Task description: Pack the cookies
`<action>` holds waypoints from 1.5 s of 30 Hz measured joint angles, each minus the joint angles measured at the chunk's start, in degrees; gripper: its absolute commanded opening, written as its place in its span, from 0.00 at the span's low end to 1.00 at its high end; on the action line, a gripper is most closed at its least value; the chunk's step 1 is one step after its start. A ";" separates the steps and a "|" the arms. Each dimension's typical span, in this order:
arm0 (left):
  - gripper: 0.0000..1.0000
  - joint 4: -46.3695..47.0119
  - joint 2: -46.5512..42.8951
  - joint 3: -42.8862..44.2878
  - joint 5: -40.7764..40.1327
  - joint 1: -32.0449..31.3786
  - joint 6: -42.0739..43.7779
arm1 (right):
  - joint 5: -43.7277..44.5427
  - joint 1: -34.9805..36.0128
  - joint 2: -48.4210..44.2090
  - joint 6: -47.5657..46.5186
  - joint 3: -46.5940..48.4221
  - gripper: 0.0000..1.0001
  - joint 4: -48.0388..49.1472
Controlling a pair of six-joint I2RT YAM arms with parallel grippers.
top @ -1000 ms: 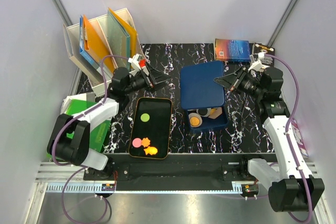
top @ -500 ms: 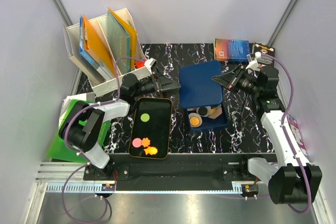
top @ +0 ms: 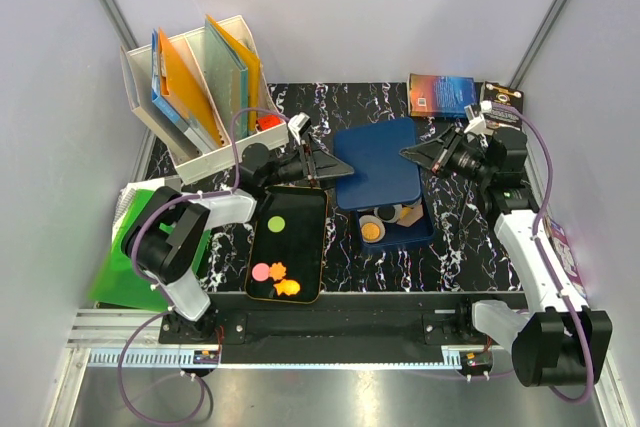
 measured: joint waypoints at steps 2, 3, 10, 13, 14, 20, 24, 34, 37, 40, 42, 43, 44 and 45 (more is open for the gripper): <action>0.57 0.81 0.00 0.02 0.20 0.00 -0.33 | 0.02 0.02 0.02 -0.09 -0.61 0.00 -0.17; 0.51 1.16 0.02 0.02 0.35 0.02 -0.59 | 0.04 0.02 0.02 -0.09 -0.98 0.00 -0.24; 0.34 2.91 2.25 0.00 0.94 0.20 -2.71 | 0.00 0.02 -0.17 0.15 -1.70 0.00 -0.02; 0.25 3.82 2.91 -0.02 1.07 0.15 -3.41 | 0.02 0.02 -0.17 0.11 -1.70 0.07 -0.22; 0.23 4.11 2.93 -0.09 1.22 0.15 -3.65 | 0.02 0.02 -0.17 0.09 -1.70 0.14 -0.24; 0.19 5.97 2.91 -0.22 1.81 0.09 -4.50 | 0.63 -0.02 -0.33 -0.76 -1.73 0.45 -2.03; 0.18 7.50 2.91 -0.22 2.12 -0.66 -4.57 | 2.75 0.37 -0.39 -3.48 -1.70 0.57 -6.10; 0.08 7.34 2.86 -3.37 2.36 -1.07 -2.91 | 17.84 0.55 -6.69 -9.99 0.44 0.61 -19.19; 0.01 6.73 2.86 -4.72 2.29 -1.07 -1.95 | 22.10 0.55 -8.24 -10.82 1.42 0.61 -20.87; 0.00 5.97 2.84 -5.75 1.73 -1.07 -0.68 | 25.29 0.55 -8.57 -11.47 1.62 0.60 -22.16; 0.00 5.33 2.84 -6.62 1.07 -1.07 0.11 | 27.39 0.55 -8.50 -11.78 1.62 0.58 -23.26; 0.00 5.14 2.84 -7.15 0.61 -1.07 0.50 | 28.39 0.55 -8.50 -11.91 1.60 0.57 -23.69; 0.00 4.87 2.84 -7.67 0.09 -1.07 0.68 | 29.59 0.55 -8.50 -12.00 1.51 0.54 -24.06; 0.00 4.52 2.84 -8.02 -0.42 -1.07 0.87 | 30.77 0.55 -8.48 -12.07 1.29 0.53 -24.13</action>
